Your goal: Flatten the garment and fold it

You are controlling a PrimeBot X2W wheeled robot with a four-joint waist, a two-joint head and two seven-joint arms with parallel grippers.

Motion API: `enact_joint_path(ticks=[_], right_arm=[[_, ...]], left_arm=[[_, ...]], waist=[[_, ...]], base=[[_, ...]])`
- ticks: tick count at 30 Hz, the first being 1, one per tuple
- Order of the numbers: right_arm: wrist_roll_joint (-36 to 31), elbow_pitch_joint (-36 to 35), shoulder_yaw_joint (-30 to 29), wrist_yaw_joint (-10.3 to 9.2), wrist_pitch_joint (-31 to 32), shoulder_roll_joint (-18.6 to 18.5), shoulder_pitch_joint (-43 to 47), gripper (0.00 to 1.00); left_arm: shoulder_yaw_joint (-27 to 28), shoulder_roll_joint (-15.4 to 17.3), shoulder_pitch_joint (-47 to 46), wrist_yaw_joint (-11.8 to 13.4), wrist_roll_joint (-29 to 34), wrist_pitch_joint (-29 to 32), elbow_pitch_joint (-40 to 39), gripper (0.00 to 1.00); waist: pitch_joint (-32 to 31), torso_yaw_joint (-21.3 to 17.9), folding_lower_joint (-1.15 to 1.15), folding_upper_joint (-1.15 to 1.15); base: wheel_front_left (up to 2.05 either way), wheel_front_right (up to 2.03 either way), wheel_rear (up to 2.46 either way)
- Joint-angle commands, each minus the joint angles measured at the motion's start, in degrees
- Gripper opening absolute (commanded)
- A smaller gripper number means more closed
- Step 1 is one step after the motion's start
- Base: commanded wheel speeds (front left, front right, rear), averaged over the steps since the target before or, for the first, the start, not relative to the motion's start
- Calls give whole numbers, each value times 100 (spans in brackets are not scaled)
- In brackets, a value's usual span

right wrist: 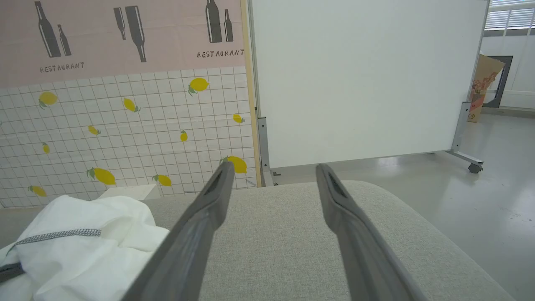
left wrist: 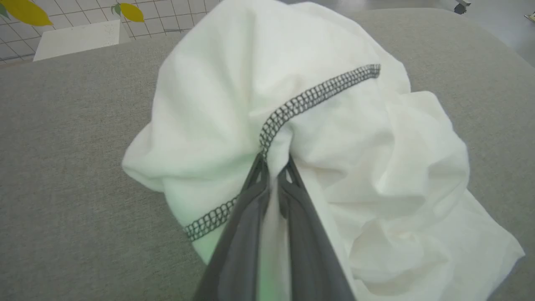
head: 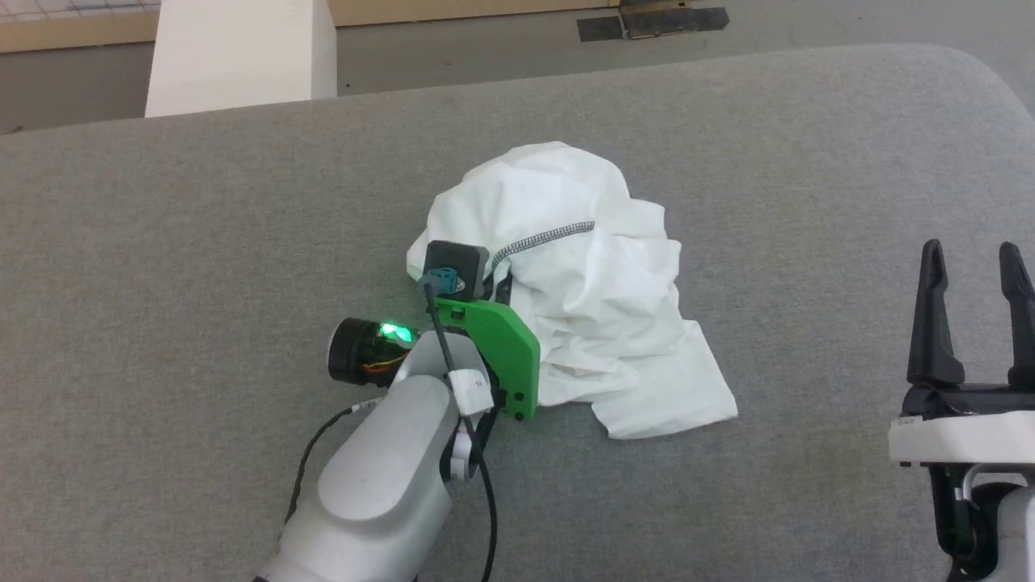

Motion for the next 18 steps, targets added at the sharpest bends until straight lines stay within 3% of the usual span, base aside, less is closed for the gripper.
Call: enact_joint_path(ticks=[1, 8, 14, 18], right_arm=[[-32, -8, 9, -9, 19, 4, -92, 100], [-105, 11, 74, -9, 125, 4, 91, 100], [-101, -25, 102, -9, 202, 4, 388, 100], [-108, -86, 105, -9, 257, 4, 584, 100]], left_arm=[[25, -10, -12, -5, -109, -130, 31, 100], [389, 120, 54, -190, -382, -1216, -636, 100], [936, 981, 1044, 82, -170, -2147, -2199, 100], [1148, 1465, 1994, 351, 255, -2416, -3218, 100]], waist=[[-17, 54, 0, -1], [-446, 187, 0, -1], [-702, 205, 0, -1], [-754, 227, 0, -1]], base=[[0, 0, 0], [0, 0, 0], [0, 0, 0], [0, 0, 0]])
